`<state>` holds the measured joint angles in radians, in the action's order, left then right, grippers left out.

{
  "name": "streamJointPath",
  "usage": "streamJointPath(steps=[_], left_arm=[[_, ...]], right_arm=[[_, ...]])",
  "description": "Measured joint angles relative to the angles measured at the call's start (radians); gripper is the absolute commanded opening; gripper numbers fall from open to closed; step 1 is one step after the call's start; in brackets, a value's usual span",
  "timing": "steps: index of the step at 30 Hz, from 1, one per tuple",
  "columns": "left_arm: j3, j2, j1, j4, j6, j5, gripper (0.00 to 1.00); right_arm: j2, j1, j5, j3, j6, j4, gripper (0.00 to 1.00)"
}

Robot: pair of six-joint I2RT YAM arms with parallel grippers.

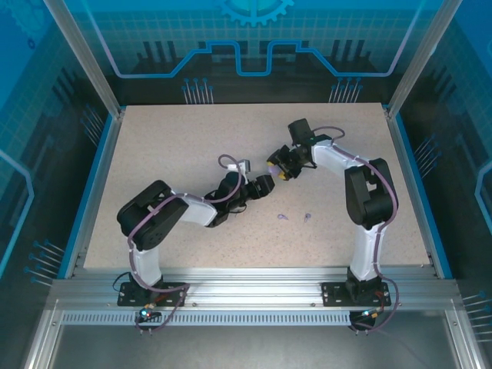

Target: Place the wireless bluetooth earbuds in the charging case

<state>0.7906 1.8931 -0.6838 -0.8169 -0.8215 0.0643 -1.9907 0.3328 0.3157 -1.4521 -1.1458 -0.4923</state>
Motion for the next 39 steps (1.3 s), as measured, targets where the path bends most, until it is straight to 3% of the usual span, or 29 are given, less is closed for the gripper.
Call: streamJointPath(steps=[9,24,39], left_arm=[[0.052,0.085,-0.003,-0.057,-0.037,0.022,0.68],[0.111,0.092,-0.006,-0.061,-0.041,0.064,0.63],[0.156,0.149,-0.006,-0.063,-0.041,0.074,0.48]], right_arm=[[0.058,0.0,0.008,0.0,-0.015,0.005,0.47],[0.068,0.0,0.011,0.035,-0.018,0.016,0.46],[0.075,0.008,0.019,0.055,-0.018,0.027,0.46]])
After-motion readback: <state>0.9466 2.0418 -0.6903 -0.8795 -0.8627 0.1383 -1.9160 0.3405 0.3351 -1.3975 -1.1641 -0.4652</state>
